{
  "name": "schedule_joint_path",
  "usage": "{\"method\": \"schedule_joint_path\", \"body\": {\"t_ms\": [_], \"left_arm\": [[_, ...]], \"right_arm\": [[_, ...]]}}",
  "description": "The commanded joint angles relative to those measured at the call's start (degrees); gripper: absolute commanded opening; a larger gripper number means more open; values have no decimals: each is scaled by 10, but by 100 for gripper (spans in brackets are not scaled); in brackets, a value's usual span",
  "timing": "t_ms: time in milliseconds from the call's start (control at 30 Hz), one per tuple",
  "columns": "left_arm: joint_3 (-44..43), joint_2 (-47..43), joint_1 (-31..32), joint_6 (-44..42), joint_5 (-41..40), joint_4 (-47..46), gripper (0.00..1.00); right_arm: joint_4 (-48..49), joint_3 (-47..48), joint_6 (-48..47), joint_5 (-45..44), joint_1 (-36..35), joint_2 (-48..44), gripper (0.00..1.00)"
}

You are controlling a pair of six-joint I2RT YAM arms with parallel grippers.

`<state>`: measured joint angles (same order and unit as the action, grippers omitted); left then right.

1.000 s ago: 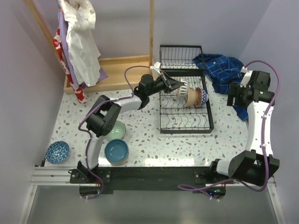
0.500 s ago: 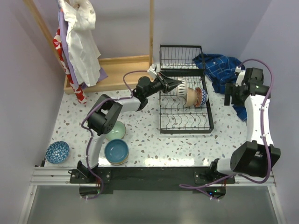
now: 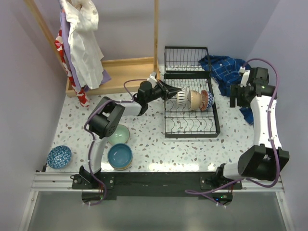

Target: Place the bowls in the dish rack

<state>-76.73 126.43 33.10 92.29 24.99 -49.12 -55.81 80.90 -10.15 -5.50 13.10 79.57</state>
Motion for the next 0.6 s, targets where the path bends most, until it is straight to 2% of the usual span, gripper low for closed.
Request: {"method": "schedule_joint_path", "body": {"t_ms": [0, 567], "left_arm": [[4, -42, -5, -17, 14, -29, 0], [-74, 65, 22, 1, 1, -62, 0]], "right_arm": [[11, 16, -7, -10, -7, 0, 80], [5, 8, -10, -11, -15, 10, 80]]}}
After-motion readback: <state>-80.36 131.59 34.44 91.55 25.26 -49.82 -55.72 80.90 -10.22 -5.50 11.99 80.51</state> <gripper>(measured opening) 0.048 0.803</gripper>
